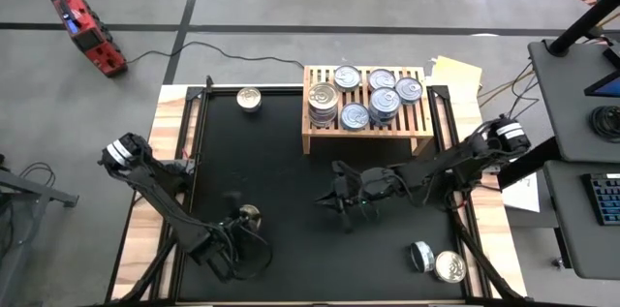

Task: Stack canned seafood by type on shelf
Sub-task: Put the blue-pink tuna can on the shelf

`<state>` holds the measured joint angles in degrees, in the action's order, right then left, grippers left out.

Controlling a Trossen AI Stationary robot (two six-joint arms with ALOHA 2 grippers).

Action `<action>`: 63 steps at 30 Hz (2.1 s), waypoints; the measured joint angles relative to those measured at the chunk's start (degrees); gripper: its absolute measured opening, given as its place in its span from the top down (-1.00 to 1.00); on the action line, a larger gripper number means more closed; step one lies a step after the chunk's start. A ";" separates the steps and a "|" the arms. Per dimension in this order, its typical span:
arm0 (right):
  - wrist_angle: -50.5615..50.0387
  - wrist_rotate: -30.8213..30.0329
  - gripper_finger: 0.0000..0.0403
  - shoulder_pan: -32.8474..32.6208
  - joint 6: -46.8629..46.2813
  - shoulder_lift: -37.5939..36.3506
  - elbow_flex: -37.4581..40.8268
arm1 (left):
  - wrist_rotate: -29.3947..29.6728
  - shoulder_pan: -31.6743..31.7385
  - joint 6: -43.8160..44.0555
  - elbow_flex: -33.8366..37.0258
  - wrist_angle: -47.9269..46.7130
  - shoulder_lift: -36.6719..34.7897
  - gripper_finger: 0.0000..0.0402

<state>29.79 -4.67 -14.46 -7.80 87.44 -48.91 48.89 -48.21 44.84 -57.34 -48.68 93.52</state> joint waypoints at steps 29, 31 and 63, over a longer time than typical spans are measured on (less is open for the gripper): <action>-16.90 0.12 0.95 2.15 7.05 30.84 -35.69 | -26.26 -5.82 34.05 -0.70 -22.49 -17.38 1.00; -17.02 0.12 0.95 2.33 7.49 32.90 -37.84 | -26.08 -6.05 33.93 -0.68 -22.35 -16.90 1.00; -36.84 -3.34 0.96 2.47 10.10 42.57 -52.14 | -17.81 -6.25 29.49 0.46 -12.28 -5.24 1.00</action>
<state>-7.05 -8.01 -11.99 2.29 130.02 -101.06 31.07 -54.46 74.33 -56.88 -60.96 88.28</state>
